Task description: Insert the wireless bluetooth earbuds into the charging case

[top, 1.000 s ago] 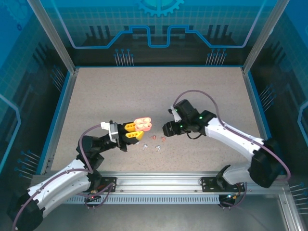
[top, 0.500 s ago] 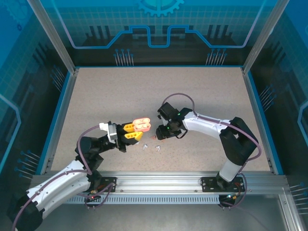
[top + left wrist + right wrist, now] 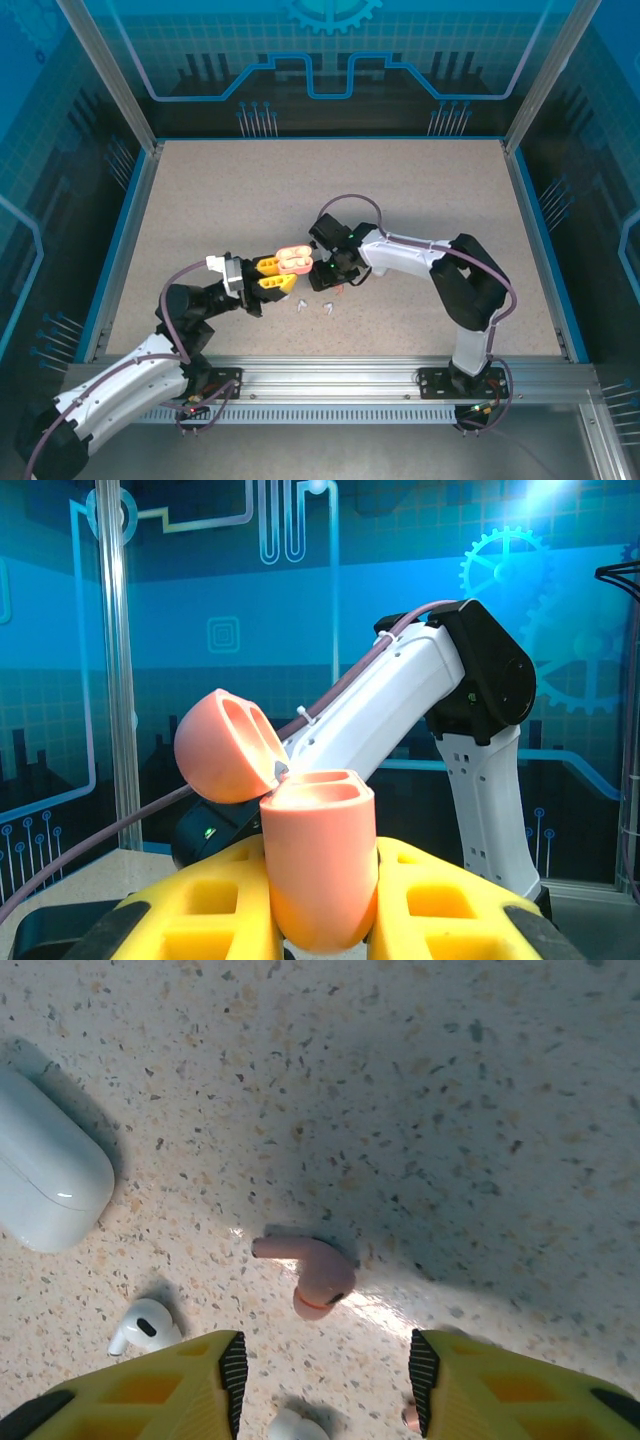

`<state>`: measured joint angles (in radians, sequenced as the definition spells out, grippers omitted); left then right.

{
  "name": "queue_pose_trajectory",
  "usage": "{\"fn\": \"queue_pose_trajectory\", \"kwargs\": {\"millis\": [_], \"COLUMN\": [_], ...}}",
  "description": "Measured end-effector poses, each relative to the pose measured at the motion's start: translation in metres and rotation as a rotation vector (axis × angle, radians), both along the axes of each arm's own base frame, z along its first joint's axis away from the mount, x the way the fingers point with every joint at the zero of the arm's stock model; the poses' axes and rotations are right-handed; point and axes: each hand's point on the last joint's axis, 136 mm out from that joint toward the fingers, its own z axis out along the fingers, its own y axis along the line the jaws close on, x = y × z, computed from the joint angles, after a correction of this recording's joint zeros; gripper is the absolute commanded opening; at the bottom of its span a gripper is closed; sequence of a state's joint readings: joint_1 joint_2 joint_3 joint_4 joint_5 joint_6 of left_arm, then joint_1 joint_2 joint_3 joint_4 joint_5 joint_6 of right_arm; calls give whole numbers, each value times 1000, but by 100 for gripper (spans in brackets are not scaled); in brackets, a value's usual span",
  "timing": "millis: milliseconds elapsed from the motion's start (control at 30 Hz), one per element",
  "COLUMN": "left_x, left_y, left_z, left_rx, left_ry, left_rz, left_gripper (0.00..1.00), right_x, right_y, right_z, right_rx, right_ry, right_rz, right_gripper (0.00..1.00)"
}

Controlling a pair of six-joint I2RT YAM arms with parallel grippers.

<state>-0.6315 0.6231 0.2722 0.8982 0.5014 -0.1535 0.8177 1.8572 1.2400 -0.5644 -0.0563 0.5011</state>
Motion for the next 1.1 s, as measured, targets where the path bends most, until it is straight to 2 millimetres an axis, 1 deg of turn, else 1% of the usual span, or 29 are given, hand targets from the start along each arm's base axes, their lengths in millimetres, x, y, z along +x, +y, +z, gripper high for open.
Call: {"fn": "queue_pose_trajectory", "kwargs": {"millis": [333, 600, 733, 967, 1100], "left_x": [-2, 0, 0, 0, 1], "left_y": [1, 2, 2, 2, 2], "left_z": [1, 0, 0, 0, -1], "left_rx": [0, 2, 3, 2, 4], "left_ry": [-4, 4, 5, 7, 9], "left_rz": [2, 8, 9, 12, 12], "left_gripper": [0, 0, 0, 0, 0], "right_x": [4, 4, 6, 7, 8], "right_y": [5, 4, 6, 4, 4], "right_z": [-12, -23, -23, -25, -25], "right_rx": [-16, -37, -38, -51, -54], "right_ry": [14, 27, 24, 23, 18], "right_rz": [2, 4, 4, 1, 4], "right_gripper": [45, 40, 38, 30, 27]}}
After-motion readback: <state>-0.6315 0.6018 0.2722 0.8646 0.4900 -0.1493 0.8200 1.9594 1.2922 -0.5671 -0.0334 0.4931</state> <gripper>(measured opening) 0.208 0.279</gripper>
